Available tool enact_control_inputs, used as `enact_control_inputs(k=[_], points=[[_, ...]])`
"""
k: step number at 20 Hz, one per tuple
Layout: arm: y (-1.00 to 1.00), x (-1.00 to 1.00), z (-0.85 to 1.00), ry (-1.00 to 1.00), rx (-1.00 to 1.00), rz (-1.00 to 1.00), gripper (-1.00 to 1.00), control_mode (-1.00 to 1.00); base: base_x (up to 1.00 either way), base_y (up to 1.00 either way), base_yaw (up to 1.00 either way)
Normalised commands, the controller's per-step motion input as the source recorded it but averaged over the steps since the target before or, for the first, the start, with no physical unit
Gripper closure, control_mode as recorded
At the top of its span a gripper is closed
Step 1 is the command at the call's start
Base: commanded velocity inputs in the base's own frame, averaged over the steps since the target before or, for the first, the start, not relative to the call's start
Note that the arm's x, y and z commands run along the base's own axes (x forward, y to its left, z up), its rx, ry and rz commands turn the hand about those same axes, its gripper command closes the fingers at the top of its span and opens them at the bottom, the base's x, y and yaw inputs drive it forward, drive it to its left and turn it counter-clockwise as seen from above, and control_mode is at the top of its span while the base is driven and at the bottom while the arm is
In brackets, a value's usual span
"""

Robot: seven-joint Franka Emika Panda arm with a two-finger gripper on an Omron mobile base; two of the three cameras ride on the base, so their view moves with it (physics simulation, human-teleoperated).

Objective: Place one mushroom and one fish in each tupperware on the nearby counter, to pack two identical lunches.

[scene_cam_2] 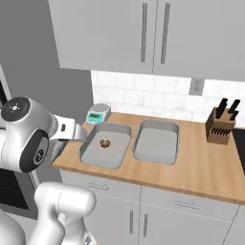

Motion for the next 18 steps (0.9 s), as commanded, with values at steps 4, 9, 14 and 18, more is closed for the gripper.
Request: enact_control_inputs(k=[4,9,14,18], points=[[0.00,0.00,0.00,0.00,0.00,0.00,1.00,1.00,0.41,-0.15,0.38],[0.00,0.00,0.00,0.00,0.00,0.00,1.00,1.00,0.46,-0.52,0.51],[0.00,0.00,0.00,0.00,0.00,0.00,1.00,1.00,0.18,-0.33,0.34],[-0.03,0.59,-0.44,0.09,-0.01,0.03,1.00,-1.00,0.00,0.00,0.00]])
